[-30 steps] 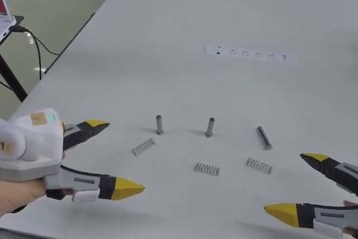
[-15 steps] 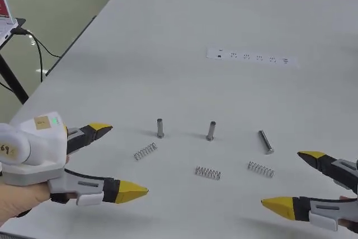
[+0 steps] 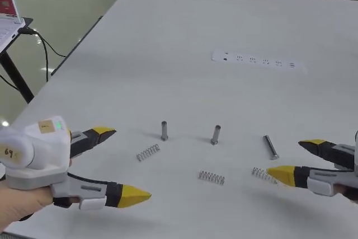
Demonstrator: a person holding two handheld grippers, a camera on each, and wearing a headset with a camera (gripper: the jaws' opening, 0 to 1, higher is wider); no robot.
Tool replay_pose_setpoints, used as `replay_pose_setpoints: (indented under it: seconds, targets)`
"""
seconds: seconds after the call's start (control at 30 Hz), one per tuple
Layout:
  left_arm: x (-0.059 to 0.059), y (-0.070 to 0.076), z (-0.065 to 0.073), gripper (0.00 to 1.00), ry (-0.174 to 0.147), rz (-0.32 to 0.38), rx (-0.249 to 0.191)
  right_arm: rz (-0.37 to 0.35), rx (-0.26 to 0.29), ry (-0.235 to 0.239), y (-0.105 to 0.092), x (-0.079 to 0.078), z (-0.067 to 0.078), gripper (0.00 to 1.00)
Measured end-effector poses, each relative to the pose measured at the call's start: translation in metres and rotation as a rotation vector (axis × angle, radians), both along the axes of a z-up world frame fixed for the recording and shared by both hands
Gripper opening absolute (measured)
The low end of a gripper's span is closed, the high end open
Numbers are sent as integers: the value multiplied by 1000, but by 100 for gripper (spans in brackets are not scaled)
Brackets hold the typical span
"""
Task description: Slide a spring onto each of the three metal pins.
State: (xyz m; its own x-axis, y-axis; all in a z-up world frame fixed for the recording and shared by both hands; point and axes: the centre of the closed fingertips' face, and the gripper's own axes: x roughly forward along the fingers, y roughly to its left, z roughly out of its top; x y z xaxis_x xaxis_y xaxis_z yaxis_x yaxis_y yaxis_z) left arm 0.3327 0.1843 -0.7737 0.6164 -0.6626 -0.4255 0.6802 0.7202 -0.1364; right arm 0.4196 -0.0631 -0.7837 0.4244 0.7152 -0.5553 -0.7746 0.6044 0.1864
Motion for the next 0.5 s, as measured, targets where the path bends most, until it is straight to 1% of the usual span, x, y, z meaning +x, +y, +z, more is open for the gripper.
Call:
replay_pose_setpoints:
  seconds: [0.1, 0.13, 0.17, 0.2, 0.27, 0.33, 0.37, 0.43, 0.47, 0.5]
  targets:
    - [0, -1, 0, 97, 0, -1, -3, -6, -29, 2, 3, 11, -1, 62]
    - [0, -1, 0, 97, 1, -1, -3, -7, -33, 2, 3, 13, -1, 60]
    - [0, -1, 0, 97, 1, -1, -3, -5, -50, 8, 4, 16, -3, 58]
    - [1, -1, -1, 97, -1, -2, -2, -1, -51, 12, 6, 17, -3, 57]
    - [1, 0, 0, 97, -1, -1, -3, -3, -73, 29, 7, 21, -7, 55]
    - [2, 1, 0, 97, -2, -1, -1, 5, -94, 46, 8, 24, -12, 51]
    - [2, 1, 0, 97, -3, -2, -3, -1, -113, 61, 8, 25, -16, 50]
    - [2, 2, 1, 97, -3, -2, -4, 1, -116, 69, 10, 28, -19, 48]
    - [2, 2, 0, 97, -2, -3, -2, -2, -131, 84, 9, 29, -22, 48]
    - [2, 3, 0, 97, -1, -3, 0, -4, -138, 87, 9, 30, -24, 46]
